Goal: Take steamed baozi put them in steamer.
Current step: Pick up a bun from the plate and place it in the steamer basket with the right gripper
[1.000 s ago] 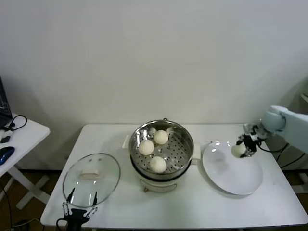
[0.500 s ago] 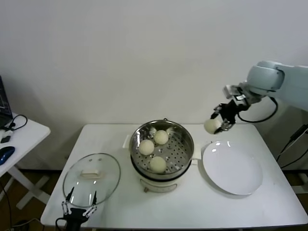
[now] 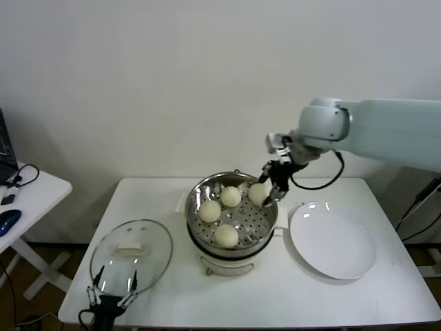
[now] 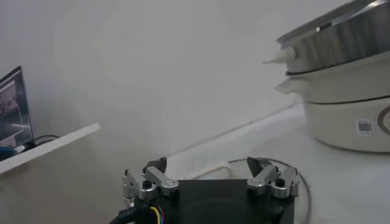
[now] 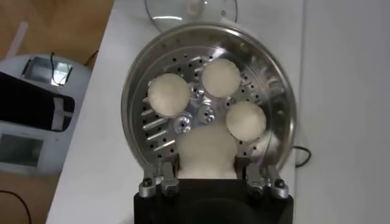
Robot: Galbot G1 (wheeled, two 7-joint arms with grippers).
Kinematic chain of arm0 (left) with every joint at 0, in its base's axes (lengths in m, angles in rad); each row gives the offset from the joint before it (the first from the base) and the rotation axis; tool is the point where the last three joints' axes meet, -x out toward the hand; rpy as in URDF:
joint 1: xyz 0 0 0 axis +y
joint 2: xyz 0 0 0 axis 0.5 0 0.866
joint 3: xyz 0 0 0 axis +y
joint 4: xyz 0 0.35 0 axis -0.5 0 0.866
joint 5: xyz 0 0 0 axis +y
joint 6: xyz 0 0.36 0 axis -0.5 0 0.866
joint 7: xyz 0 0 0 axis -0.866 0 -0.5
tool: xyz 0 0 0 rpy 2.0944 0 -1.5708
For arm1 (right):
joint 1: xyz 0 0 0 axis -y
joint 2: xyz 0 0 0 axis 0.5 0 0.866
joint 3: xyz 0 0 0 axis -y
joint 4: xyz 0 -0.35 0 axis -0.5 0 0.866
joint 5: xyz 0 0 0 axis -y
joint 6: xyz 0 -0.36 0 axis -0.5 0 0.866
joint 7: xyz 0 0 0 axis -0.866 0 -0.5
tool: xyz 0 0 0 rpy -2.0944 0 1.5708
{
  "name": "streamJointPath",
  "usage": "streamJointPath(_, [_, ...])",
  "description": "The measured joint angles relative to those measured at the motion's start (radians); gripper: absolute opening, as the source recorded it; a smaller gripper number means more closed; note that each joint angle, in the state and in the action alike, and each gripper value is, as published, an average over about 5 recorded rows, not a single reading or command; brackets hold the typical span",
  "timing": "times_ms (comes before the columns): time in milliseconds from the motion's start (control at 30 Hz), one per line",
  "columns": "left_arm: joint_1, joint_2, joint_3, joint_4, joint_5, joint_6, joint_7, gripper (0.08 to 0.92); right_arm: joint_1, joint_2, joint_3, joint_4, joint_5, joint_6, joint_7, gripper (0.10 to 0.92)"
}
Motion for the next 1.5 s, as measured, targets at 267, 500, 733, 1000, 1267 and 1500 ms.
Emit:
streamJointPath(267, [-0.001, 0.001, -0.003, 0.004, -0.004, 0.000, 0.000, 0.823, -0.094, 0.077, 0.003, -0.042, -0.020, -0.043, 0.044, 0.596])
streamJointPath(500, [-0.002, 0.004, -0.005, 0.009, -0.007, -0.001, 0.001, 0.823, -0.162, 0.120, 0.001, -0.088, -0.059, -0.061, 0.068, 0.597])
streamJointPath(733, [-0.005, 0.006, -0.006, 0.010, -0.009, -0.001, 0.002, 0.823, -0.212, 0.148, 0.007, -0.126, -0.089, -0.066, 0.087, 0.602])
streamJointPath(1000, [-0.006, 0.006, -0.008, 0.007, -0.012, 0.000, 0.003, 0.823, -0.252, 0.173, 0.024, -0.165, -0.107, -0.067, 0.098, 0.626])
streamJointPath(1267, [-0.007, 0.006, -0.010, 0.004, -0.013, 0.002, 0.004, 0.823, -0.261, 0.174, 0.039, -0.174, -0.101, -0.064, 0.101, 0.796])
streamJointPath(1500, [-0.001, 0.007, -0.016, -0.009, -0.019, 0.009, 0.007, 0.823, -0.215, 0.141, 0.057, -0.152, -0.057, -0.062, 0.093, 0.822])
